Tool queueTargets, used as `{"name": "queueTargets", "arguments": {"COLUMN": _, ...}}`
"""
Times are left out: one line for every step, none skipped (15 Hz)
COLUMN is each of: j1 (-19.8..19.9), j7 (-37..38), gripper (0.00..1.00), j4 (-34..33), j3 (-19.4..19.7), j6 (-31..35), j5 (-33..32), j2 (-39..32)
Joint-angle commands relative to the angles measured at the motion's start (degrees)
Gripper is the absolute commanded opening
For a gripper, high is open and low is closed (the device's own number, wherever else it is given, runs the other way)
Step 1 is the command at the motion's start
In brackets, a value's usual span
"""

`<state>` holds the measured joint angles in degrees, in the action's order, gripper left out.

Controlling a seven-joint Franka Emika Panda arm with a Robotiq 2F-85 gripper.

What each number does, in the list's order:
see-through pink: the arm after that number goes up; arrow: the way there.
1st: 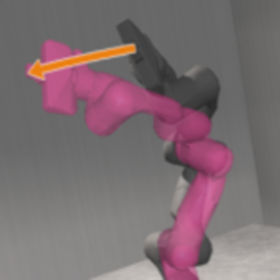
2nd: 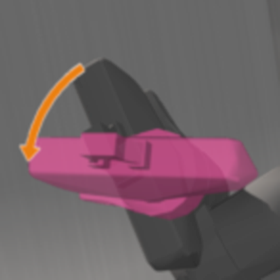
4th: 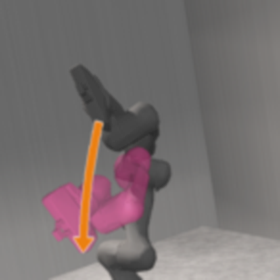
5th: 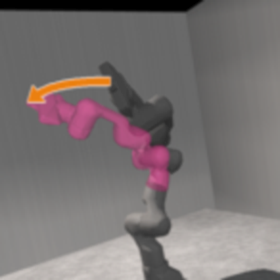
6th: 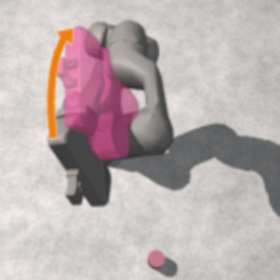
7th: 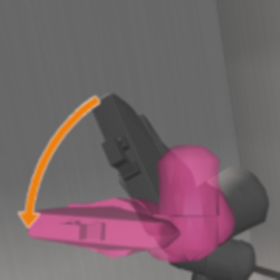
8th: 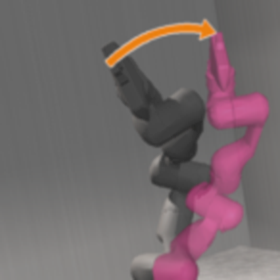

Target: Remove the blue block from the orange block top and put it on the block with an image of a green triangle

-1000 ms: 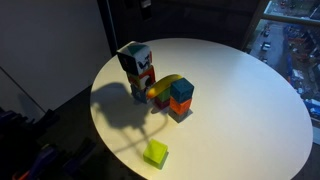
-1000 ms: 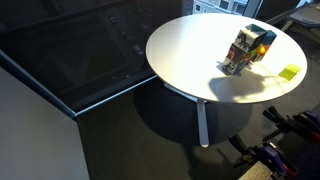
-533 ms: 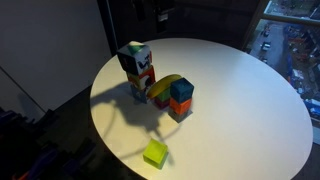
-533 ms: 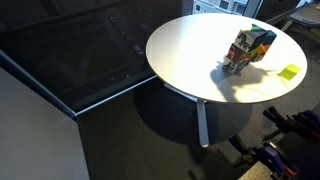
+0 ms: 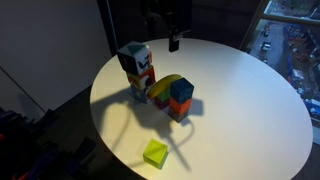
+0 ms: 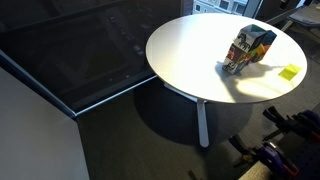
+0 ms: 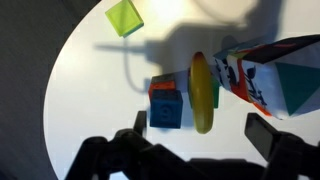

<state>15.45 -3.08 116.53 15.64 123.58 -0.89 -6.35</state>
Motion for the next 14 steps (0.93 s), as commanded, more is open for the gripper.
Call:
{"name": "queueTargets", "arguments": {"j1": 1.6, "j7": -3.6, "gripper": 1.00, "j4": -2.4, "j3": 0.1, "j6": 1.6, "j5": 2.9, "j2": -3.3}}
{"name": "queueTargets", "arguments": {"j1": 2.0, "j7": -4.4, "gripper": 1.00, "j4": -2.6, "j3": 0.1, "j6": 2.1, "j5": 3.8, "j2": -3.9}}
{"name": "queueTargets", "arguments": {"j1": 2.4, "j7": -5.4, "gripper": 1.00, "j4": -2.8, "j3": 0.0, "j6": 2.8, "j5": 4.8, "j2": -4.5}}
{"name": "queueTargets", "arguments": {"j1": 2.8, "j7": -6.2, "gripper": 1.00, "j4": -3.2, "j3": -0.1, "j6": 3.1, "j5": 5.6, "j2": -5.2}}
{"name": "queueTargets", "arguments": {"j1": 3.1, "j7": -7.1, "gripper": 1.00, "j4": -3.5, "j3": -0.1, "j6": 3.5, "j5": 6.1, "j2": -5.8}}
{"name": "queueTargets", "arguments": {"j1": 3.5, "j7": -7.8, "gripper": 1.00, "j4": -3.8, "j3": -0.2, "j6": 3.6, "j5": 6.7, "j2": -6.3}}
{"name": "queueTargets", "arguments": {"j1": 3.8, "j7": -8.4, "gripper": 1.00, "j4": -4.1, "j3": -0.2, "j6": 3.7, "j5": 7.0, "j2": -6.9}}
{"name": "queueTargets", "arguments": {"j1": 4.1, "j7": -8.9, "gripper": 1.00, "j4": -4.5, "j3": -0.3, "j6": 3.6, "j5": 7.5, "j2": -7.4}}
{"name": "queueTargets", "arguments": {"j1": 4.4, "j7": -9.3, "gripper": 1.00, "j4": -4.9, "j3": -0.3, "j6": 3.6, "j5": 7.8, "j2": -8.0}}
{"name": "queueTargets", "arguments": {"j1": 4.6, "j7": -9.3, "gripper": 1.00, "j4": -5.2, "j3": -0.3, "j6": 3.7, "j5": 7.9, "j2": -8.4}}
{"name": "queueTargets", "arguments": {"j1": 4.8, "j7": -9.4, "gripper": 1.00, "j4": -5.5, "j3": -0.3, "j6": 3.6, "j5": 8.0, "j2": -8.7}}
{"name": "queueTargets", "arguments": {"j1": 4.0, "j7": -7.3, "gripper": 1.00, "j4": -3.5, "j3": -0.2, "j6": 3.8, "j5": 6.2, "j2": -7.4}}
{"name": "queueTargets", "arguments": {"j1": 4.2, "j7": -7.4, "gripper": 1.00, "j4": -3.8, "j3": -0.2, "j6": 3.8, "j5": 6.2, "j2": -7.8}}
{"name": "queueTargets", "arguments": {"j1": 4.2, "j7": -7.4, "gripper": 1.00, "j4": -3.9, "j3": -0.2, "j6": 3.9, "j5": 6.3, "j2": -8.0}}
